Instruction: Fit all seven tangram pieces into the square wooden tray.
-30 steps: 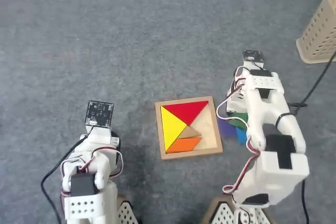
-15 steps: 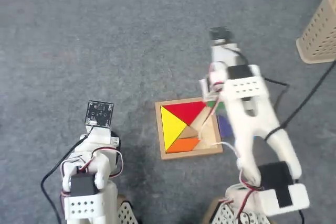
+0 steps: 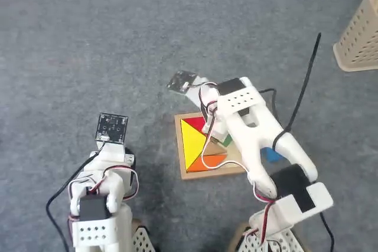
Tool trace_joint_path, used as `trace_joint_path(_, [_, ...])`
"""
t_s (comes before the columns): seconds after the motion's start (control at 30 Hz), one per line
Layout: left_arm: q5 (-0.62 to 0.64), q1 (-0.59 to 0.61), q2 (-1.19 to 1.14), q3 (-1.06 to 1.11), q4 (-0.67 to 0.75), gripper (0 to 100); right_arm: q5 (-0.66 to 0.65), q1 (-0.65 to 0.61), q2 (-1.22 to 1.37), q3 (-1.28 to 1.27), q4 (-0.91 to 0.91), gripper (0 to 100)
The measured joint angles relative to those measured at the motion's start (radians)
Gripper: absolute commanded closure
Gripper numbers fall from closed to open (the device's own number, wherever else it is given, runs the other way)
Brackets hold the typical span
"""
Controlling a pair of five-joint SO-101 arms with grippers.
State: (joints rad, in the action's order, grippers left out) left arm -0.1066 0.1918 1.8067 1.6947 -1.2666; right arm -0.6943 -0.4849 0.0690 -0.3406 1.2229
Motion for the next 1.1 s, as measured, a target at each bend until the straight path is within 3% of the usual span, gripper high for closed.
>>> trace_joint_path(0.2, [0.000, 0.000, 0.000, 0.000, 0.000, 93, -0.112, -0.003, 0.000, 0.011, 0.035, 96.2])
trace_joint_path(0.43, [0.000, 0.000, 0.000, 0.000, 0.000, 93, -0.141, -0.003, 0.000, 0.011, 0.035, 87.2])
trace_joint_path(0.77, [0.000, 0.000, 0.000, 0.000, 0.000, 93, -0.141, -0.046, 0.000, 0.011, 0.044, 86.7])
trace_joint_path(1.1, [0.000, 0.000, 0.000, 0.000, 0.000, 93, -0.046, -0.049, 0.000, 0.011, 0.044, 80.8])
